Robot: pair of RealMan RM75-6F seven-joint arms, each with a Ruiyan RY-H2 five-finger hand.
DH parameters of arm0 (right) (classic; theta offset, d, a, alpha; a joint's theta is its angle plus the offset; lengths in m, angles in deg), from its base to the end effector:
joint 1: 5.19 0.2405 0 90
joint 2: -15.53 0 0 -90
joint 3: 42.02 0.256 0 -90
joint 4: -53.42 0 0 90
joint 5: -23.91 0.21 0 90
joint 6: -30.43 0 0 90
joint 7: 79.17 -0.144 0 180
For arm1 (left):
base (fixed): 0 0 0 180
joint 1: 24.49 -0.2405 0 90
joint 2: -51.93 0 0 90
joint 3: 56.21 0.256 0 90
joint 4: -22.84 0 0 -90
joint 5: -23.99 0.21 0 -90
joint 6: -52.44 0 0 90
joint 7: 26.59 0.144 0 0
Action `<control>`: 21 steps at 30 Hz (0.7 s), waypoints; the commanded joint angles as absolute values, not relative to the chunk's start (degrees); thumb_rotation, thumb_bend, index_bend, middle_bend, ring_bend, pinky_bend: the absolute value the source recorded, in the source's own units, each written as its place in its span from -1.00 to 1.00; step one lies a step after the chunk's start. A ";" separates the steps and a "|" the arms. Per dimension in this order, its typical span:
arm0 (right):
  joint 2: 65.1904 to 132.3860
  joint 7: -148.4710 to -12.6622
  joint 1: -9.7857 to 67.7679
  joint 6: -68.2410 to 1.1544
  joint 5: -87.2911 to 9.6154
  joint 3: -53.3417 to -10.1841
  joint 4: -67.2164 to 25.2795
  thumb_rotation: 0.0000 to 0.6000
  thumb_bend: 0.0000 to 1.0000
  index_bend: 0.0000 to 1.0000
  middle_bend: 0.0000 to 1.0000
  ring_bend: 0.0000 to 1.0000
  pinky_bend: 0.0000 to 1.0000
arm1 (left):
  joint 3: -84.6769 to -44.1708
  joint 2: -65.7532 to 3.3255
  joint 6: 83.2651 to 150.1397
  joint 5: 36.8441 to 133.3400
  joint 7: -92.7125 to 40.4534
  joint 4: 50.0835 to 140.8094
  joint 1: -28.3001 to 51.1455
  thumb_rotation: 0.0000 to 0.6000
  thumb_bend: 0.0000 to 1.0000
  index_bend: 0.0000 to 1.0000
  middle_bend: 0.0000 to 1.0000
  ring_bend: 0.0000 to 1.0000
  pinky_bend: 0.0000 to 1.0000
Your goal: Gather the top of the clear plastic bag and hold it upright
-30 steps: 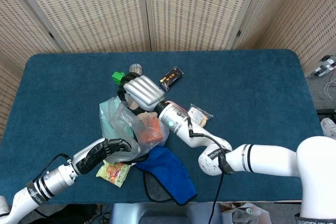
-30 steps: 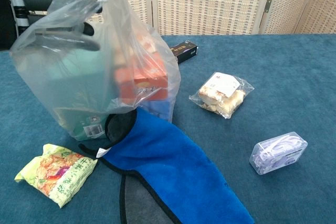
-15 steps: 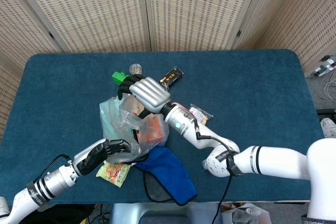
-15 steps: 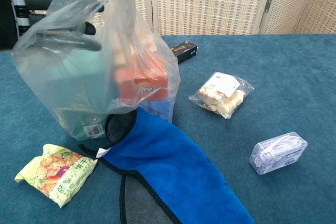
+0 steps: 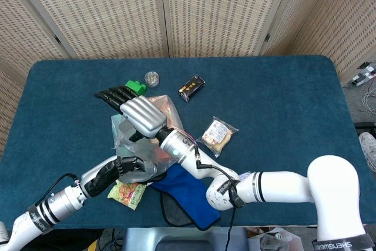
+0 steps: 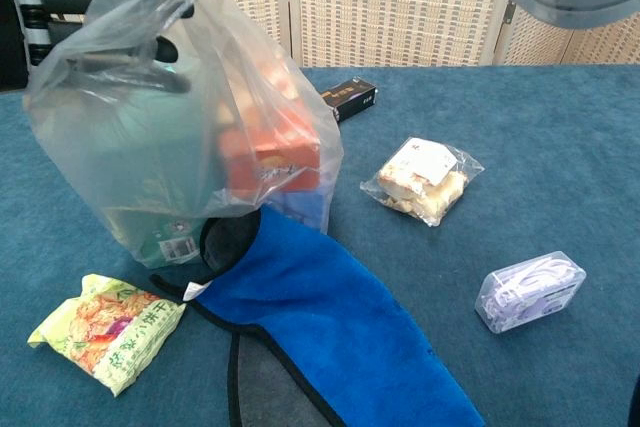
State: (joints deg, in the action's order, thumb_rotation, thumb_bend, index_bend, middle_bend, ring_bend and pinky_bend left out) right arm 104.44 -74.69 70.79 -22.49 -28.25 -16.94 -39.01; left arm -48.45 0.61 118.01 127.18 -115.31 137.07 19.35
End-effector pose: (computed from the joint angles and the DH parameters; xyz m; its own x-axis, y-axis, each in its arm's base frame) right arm 0.1258 -0.3594 0.0137 0.0596 -0.3476 0.9358 -0.7153 -0.6688 -0.2028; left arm -0.1128 0.2400 0.1202 -0.5604 0.7927 0.2398 0.5720 0.1611 0.8043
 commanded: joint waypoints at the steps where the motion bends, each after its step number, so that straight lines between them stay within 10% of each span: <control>1: 105.80 -75.56 69.35 -25.99 -29.78 -15.87 -38.85 1.00 -1.00 -1.00 -0.86 -1.00 -0.91 | -48.40 0.72 118.03 127.19 -115.30 137.11 19.29 -0.74 -0.82 -0.23 -0.37 -0.41 -0.68; 12: 105.81 -80.09 63.66 -33.78 -36.85 -15.01 -38.85 1.00 -0.76 -1.00 -0.88 -1.00 -0.94 | -49.01 0.54 118.53 126.04 -117.42 136.85 19.16 -0.74 -0.82 -0.24 -0.37 -0.41 -0.68; 21: 104.06 -85.19 58.91 -36.22 -38.42 -13.66 -39.95 1.00 -0.96 -1.00 -0.91 -1.00 -0.99 | -50.02 0.67 118.71 124.97 -121.25 136.09 19.60 -0.74 -0.82 -0.24 -0.37 -0.41 -0.68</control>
State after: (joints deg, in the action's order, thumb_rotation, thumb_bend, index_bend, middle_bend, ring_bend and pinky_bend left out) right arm 104.55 -84.51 59.56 -36.10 -38.29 -13.93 -39.53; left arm -49.91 0.66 118.73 125.07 -121.19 136.17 19.56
